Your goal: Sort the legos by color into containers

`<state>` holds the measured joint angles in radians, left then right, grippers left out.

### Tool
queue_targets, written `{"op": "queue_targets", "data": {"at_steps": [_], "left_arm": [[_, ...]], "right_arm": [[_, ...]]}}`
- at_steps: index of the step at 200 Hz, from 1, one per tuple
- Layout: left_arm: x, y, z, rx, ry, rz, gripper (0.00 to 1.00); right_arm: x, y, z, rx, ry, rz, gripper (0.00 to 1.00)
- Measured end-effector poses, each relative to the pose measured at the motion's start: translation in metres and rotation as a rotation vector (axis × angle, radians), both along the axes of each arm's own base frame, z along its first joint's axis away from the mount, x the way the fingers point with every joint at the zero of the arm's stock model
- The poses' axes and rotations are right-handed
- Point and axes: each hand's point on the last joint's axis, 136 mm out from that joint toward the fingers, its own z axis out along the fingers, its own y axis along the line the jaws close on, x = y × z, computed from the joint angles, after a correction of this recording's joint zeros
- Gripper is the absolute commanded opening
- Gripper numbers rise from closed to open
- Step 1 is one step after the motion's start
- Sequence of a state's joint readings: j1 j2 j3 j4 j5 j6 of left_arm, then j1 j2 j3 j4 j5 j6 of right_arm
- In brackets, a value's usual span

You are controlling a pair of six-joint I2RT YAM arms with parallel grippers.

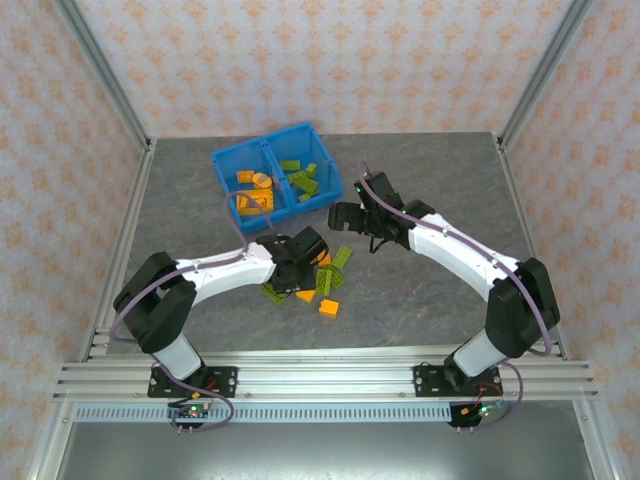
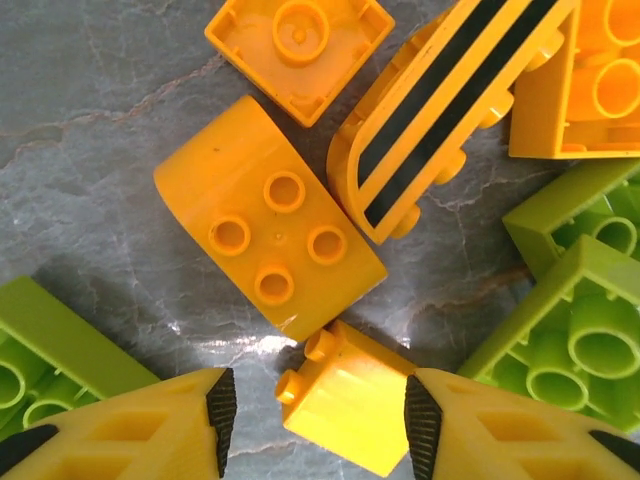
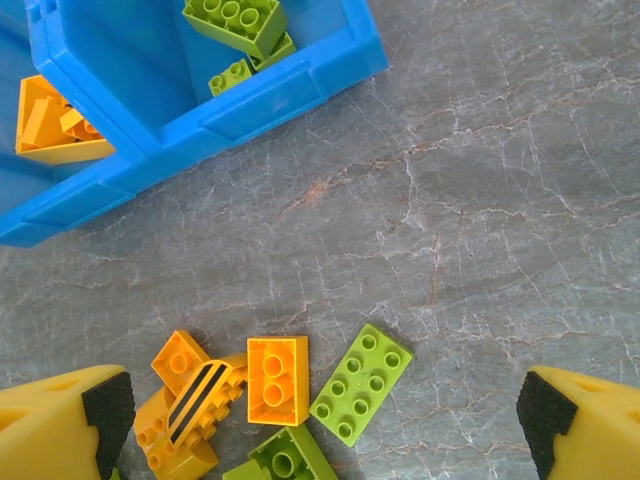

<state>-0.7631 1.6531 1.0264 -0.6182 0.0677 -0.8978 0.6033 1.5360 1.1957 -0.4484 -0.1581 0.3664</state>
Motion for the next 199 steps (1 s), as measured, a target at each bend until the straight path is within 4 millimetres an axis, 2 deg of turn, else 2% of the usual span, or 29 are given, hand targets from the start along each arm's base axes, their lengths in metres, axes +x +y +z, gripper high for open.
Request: {"op": "queue_targets", "data": {"at_steps": [28,82,103,130,162,184,199], "left_arm": [[0.008,0.002,-0.008,0.020,-0.007,0.038,0.64],[0.021,0.013,-0.023,0.048,-0.014,0.104,0.64],[0.022,0.017,-0.026,0.050,-0.012,0.117,0.57],[0.021,0.024,-0.028,0.070,-0.010,0.127,0.41],[0.019,0.027,-0.025,0.073,-0.021,0.123,0.27],[0.021,0.035,-0.018,0.096,-0.043,0.124,0.22],[0.023,0.044,-0.003,0.118,-0.077,0.116,0.22]], "right_arm": [[-0.002,-0.003,0.001,-0.002,-0.004,-0.004,0.99],[-0.003,-0.008,0.011,-0.004,-0.033,-0.018,0.99],[-0.004,-0.009,0.010,-0.007,-0.032,-0.020,0.99],[-0.005,-0.010,0.009,-0.010,-0.028,-0.020,0.99],[-0.005,-0.010,0.008,-0.010,-0.027,-0.020,0.99],[-0.005,-0.010,0.008,-0.010,-0.027,-0.020,0.99],[-0.005,-0.010,0.008,-0.010,-0.027,-0.020,0.99]]}}
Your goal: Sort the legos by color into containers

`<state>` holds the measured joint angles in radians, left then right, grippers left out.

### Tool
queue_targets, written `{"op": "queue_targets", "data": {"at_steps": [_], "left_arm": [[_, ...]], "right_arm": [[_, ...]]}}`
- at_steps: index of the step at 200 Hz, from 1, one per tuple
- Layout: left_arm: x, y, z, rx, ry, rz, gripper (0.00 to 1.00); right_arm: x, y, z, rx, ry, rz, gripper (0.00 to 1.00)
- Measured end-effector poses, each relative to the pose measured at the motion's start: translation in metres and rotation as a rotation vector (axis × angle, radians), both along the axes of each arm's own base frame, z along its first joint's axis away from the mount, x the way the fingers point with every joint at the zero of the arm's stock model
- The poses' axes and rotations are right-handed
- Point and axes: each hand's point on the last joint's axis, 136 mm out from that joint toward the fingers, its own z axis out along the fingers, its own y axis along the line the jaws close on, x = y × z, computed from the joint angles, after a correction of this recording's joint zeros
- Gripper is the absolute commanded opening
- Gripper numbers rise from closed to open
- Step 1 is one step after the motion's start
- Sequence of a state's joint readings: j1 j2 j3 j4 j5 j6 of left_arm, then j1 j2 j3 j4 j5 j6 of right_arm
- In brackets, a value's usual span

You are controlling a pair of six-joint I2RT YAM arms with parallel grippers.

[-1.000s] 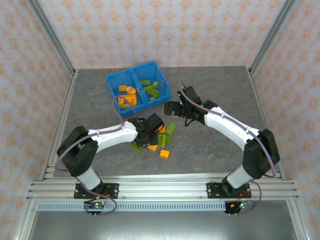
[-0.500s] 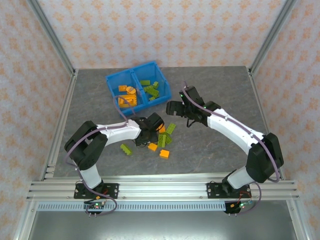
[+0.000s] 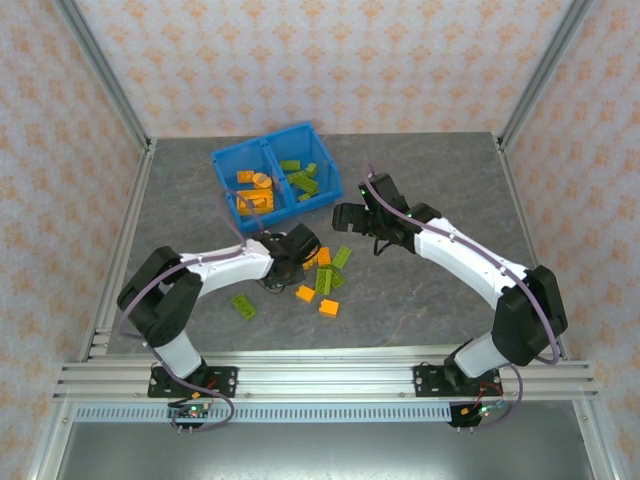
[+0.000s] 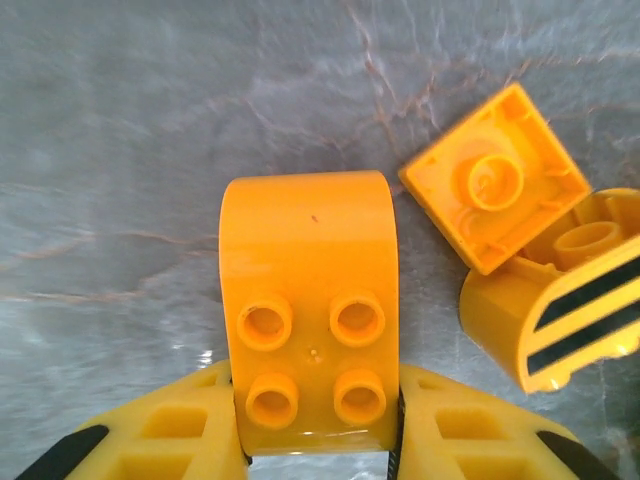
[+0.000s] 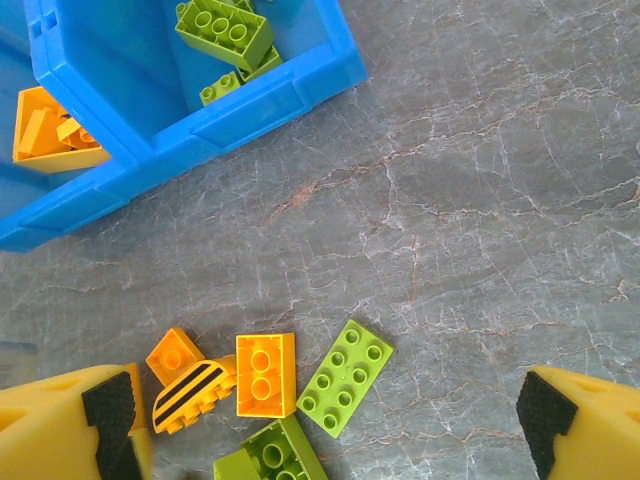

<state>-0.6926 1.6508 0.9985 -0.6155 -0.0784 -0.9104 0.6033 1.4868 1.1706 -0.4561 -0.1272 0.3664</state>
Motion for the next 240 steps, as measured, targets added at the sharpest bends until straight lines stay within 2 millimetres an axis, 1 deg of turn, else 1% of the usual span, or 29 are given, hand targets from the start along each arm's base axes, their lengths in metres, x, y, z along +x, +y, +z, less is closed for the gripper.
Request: {"op": "queue_targets", "data": {"at_steps": [10,24,40,50,60,68,86,92,105,126,138,146,157,170,183,193,200,208,221,229,240], "left_arm": [[0.003,0.005,0.015,0.015,-0.033,-0.009,0.22],[0.011,0.007,0.048,0.019,-0.106,-0.025,0.22],[0.030,0.008,0.096,0.013,-0.223,-0.037,0.22],[0.042,0.012,0.122,0.014,-0.284,-0.034,0.22],[0.058,0.019,0.148,0.024,-0.348,-0.013,0.22],[0.070,0.028,0.164,0.035,-0.388,0.006,0.22],[0.096,0.050,0.191,0.074,-0.447,0.053,0.22],[0.106,0.057,0.196,0.087,-0.459,0.069,0.21],[0.128,0.069,0.202,0.115,-0.469,0.100,0.21],[0.171,0.083,0.197,0.146,-0.457,0.139,0.21],[0.197,0.088,0.186,0.154,-0.436,0.153,0.21],[0.215,0.091,0.175,0.158,-0.419,0.164,0.21],[0.236,0.093,0.156,0.155,-0.388,0.177,0.21],[0.254,0.098,0.129,0.151,-0.343,0.186,0.21],[0.262,0.103,0.099,0.143,-0.287,0.194,0.22],[0.262,0.107,0.080,0.135,-0.246,0.200,0.23],[0.262,0.110,0.069,0.132,-0.219,0.206,0.26],[0.261,0.113,0.058,0.126,-0.192,0.214,0.34],[0.259,0.117,0.051,0.120,-0.171,0.225,0.48],[0.259,0.119,0.050,0.114,-0.165,0.230,0.53],[0.259,0.118,0.053,0.103,-0.172,0.236,0.57]], "right_arm": [[0.000,0.000,0.000,0.000,0.000,0.000,0.99],[0.000,0.000,0.000,0.001,0.000,0.000,0.99],[0.000,0.000,0.000,0.001,0.000,0.000,0.99],[0.000,0.000,0.000,0.002,0.001,0.001,0.99],[0.000,0.000,0.000,0.002,0.001,0.001,0.99],[0.000,0.000,0.000,0.003,0.001,0.001,0.99],[0.000,0.001,0.000,0.003,0.002,0.002,0.99],[0.000,0.001,0.000,0.004,0.002,0.001,0.99],[-0.001,0.001,0.000,0.008,0.004,0.001,0.99],[-0.001,0.001,0.003,0.015,-0.001,-0.002,0.99],[-0.002,0.000,0.009,0.026,-0.012,-0.007,0.99],[-0.003,-0.001,0.014,0.034,-0.021,-0.008,0.99],[-0.005,-0.002,0.021,0.047,-0.035,-0.011,0.99],[-0.007,-0.003,0.027,0.060,-0.047,-0.015,0.99],[-0.009,-0.005,0.031,0.066,-0.055,-0.016,0.99],[-0.010,-0.006,0.031,0.066,-0.055,-0.016,0.99],[-0.011,-0.006,0.031,0.064,-0.052,-0.016,0.99],[-0.012,-0.007,0.030,0.060,-0.050,-0.017,0.99],[-0.013,-0.008,0.029,0.056,-0.045,-0.018,0.99],[-0.013,-0.008,0.028,0.054,-0.042,-0.018,0.99],[-0.013,-0.009,0.028,0.053,-0.040,-0.018,0.99]]}}
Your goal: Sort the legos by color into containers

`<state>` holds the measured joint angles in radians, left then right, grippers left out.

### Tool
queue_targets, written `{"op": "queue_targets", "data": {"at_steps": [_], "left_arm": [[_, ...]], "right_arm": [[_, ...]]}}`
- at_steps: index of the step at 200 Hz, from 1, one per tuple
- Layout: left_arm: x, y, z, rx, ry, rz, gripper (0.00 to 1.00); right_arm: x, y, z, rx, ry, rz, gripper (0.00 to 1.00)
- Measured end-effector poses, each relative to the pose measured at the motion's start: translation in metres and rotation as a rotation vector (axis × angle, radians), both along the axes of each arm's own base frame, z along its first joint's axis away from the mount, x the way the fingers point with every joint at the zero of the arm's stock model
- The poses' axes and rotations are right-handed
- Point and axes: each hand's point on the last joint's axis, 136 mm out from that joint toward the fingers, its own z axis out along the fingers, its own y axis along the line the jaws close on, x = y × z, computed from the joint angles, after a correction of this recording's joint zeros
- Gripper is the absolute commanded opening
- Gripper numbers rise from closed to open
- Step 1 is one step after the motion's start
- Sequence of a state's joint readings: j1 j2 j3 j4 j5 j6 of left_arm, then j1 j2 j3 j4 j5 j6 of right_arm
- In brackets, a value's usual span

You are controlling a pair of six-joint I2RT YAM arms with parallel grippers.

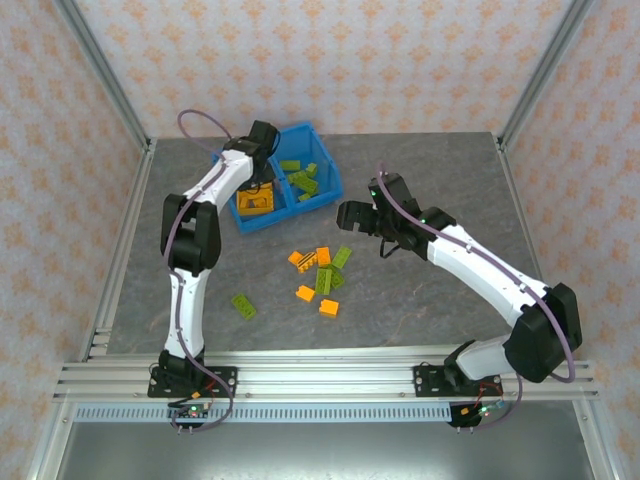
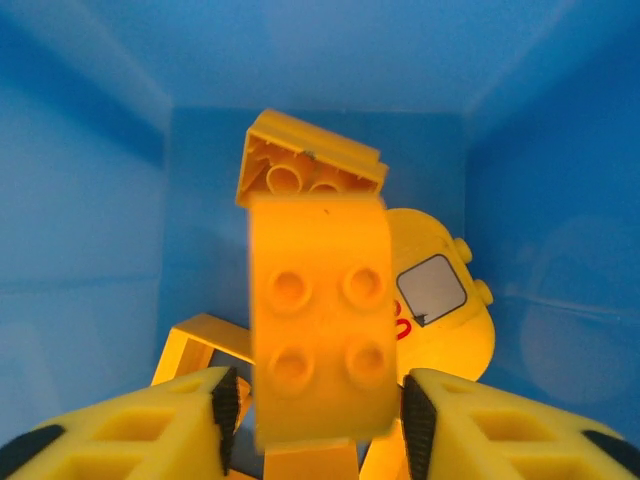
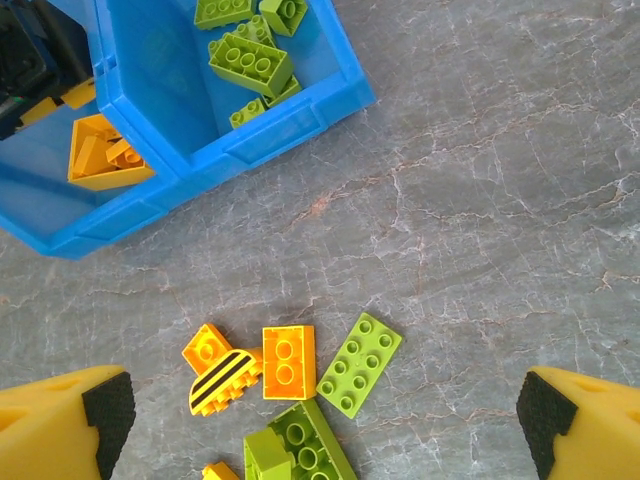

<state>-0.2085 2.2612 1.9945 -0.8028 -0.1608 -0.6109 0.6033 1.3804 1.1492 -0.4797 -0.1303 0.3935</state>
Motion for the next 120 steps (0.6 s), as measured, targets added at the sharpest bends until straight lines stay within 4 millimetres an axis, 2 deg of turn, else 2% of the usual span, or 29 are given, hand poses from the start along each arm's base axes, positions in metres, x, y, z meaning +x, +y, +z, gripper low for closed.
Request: {"op": "queue_targets", "data": {"at_steps": [26,50,74,81,91,92,99,107,120], "left_arm": [[-0.006,-0.003,0.017,-0.026,-0.025,-0.009,0.59],[-0.021,-0.004,0.055,-0.059,-0.079,-0.020,0.60],[-0.049,0.000,0.121,-0.093,-0.197,-0.033,0.62],[-0.062,0.003,0.149,-0.100,-0.249,-0.040,0.63],[-0.074,0.006,0.176,-0.103,-0.305,-0.047,0.64],[-0.079,0.007,0.185,-0.101,-0.323,-0.050,0.64],[-0.091,0.012,0.208,-0.091,-0.370,-0.059,0.65],[-0.105,0.018,0.231,-0.070,-0.412,-0.065,0.66],[-0.127,0.028,0.255,-0.034,-0.453,-0.065,0.68]], "right_arm": [[0.000,0.000,0.000,0.003,0.002,-0.002,0.99],[-0.002,0.004,-0.003,0.013,0.018,0.014,0.99],[-0.008,0.019,-0.006,0.001,0.030,0.067,0.99],[-0.013,0.030,-0.005,-0.004,0.032,0.100,0.99],[-0.019,0.043,-0.003,-0.004,0.031,0.142,0.99],[-0.021,0.046,-0.003,-0.005,0.031,0.151,0.99],[-0.027,0.058,-0.001,-0.002,0.031,0.189,0.99],[-0.036,0.071,0.001,0.004,0.032,0.229,0.99],[-0.052,0.093,0.001,0.013,0.039,0.298,0.99]]}}
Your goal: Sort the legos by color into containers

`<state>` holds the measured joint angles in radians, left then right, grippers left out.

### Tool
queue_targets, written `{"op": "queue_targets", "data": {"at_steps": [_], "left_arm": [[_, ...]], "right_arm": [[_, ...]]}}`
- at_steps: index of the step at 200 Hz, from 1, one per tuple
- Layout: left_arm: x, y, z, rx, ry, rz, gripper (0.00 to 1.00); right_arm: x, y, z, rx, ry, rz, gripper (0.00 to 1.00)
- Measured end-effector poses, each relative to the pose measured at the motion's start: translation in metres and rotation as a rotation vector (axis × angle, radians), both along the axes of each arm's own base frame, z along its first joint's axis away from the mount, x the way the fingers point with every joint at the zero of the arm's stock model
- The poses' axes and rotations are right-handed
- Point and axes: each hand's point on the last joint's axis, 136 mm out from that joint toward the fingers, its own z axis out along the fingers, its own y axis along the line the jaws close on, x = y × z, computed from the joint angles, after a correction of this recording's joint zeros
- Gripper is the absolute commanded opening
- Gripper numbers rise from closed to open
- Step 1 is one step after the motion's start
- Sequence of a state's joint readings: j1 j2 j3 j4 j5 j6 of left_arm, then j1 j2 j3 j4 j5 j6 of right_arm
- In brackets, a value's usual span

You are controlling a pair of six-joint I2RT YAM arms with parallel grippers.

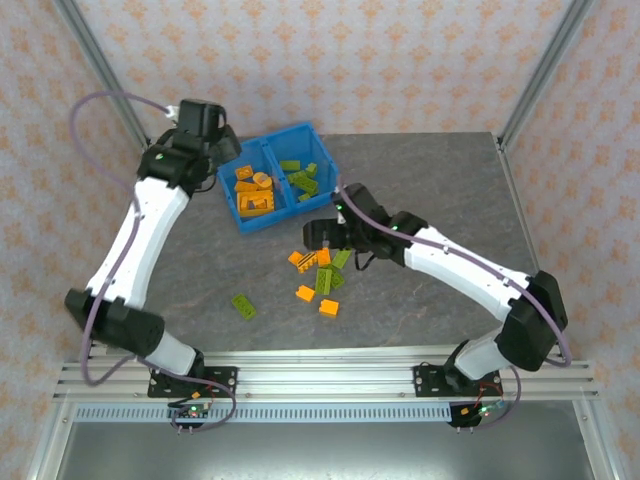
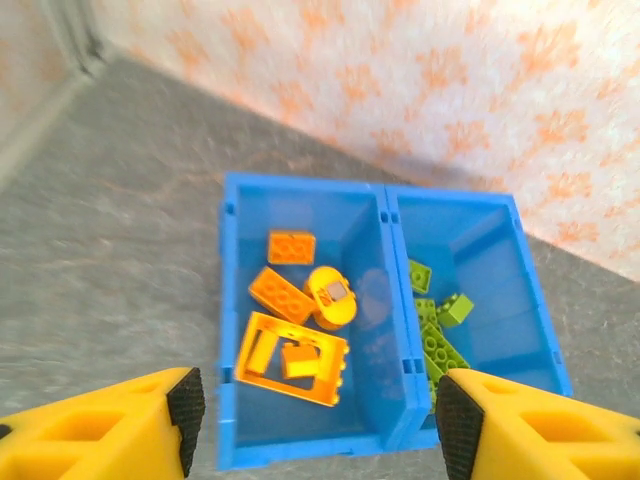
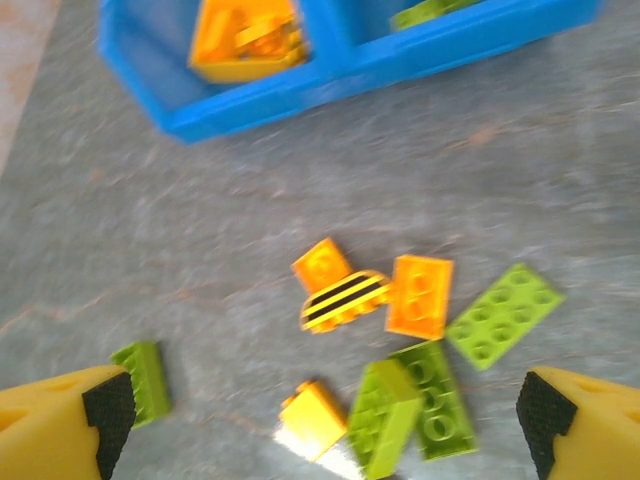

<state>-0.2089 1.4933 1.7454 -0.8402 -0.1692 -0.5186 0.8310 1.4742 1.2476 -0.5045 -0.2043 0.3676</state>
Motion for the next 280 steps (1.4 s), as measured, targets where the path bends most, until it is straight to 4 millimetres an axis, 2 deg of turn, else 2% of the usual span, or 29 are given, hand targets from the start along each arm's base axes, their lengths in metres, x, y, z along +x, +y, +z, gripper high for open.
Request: {"op": "queue_targets", "data": {"at_steps": [14,29,50,65,69,81,105,114,138,156,179,190,214,229,256,280], "left_arm": [[-0.024,0.012,0.014,0.045,-0.013,0.010,0.69],[-0.042,0.025,0.012,0.086,0.012,0.024,0.72],[-0.065,0.048,-0.014,0.148,0.093,0.062,0.79],[-0.078,0.064,-0.034,0.177,0.152,0.094,0.83],[-0.082,0.069,-0.039,0.182,0.166,0.102,0.83],[-0.093,0.085,-0.055,0.179,0.205,0.145,0.86],[-0.108,0.107,-0.078,0.135,0.256,0.203,0.97],[-0.110,0.108,-0.084,0.120,0.264,0.202,1.00],[-0.104,0.097,-0.097,0.070,0.269,0.145,1.00],[-0.102,0.092,-0.099,0.049,0.268,0.118,1.00],[-0.100,0.087,-0.099,0.037,0.265,0.093,1.00],[-0.099,0.086,-0.100,0.033,0.264,0.088,1.00],[-0.097,0.080,-0.101,0.013,0.261,0.056,1.00],[-0.093,0.071,-0.102,-0.016,0.248,0.001,1.00],[-0.083,0.043,-0.107,-0.101,0.216,-0.143,1.00],[-0.078,0.023,-0.104,-0.161,0.184,-0.245,1.00]], "right_arm": [[-0.018,0.024,-0.005,0.000,0.019,0.068,0.99],[-0.036,0.050,-0.018,-0.017,0.049,0.136,0.99],[-0.066,0.090,-0.047,-0.068,0.092,0.244,0.99],[-0.079,0.109,-0.065,-0.100,0.110,0.294,0.99],[-0.086,0.117,-0.074,-0.117,0.119,0.321,0.99],[-0.092,0.132,-0.087,-0.145,0.129,0.354,0.98],[-0.093,0.167,-0.106,-0.173,0.125,0.404,0.96],[-0.092,0.178,-0.112,-0.184,0.121,0.418,0.95],[-0.091,0.201,-0.133,-0.238,0.121,0.459,0.93],[-0.092,0.207,-0.150,-0.287,0.130,0.478,0.85],[-0.091,0.202,-0.172,-0.377,0.147,0.489,0.70],[-0.089,0.200,-0.170,-0.398,0.140,0.496,0.66],[-0.085,0.196,-0.168,-0.422,0.127,0.481,0.45],[-0.082,0.191,-0.171,-0.452,0.112,0.475,0.37],[-0.079,0.180,-0.169,-0.468,0.077,0.460,0.29],[-0.075,0.155,-0.158,-0.475,0.047,0.426,0.27]]}}
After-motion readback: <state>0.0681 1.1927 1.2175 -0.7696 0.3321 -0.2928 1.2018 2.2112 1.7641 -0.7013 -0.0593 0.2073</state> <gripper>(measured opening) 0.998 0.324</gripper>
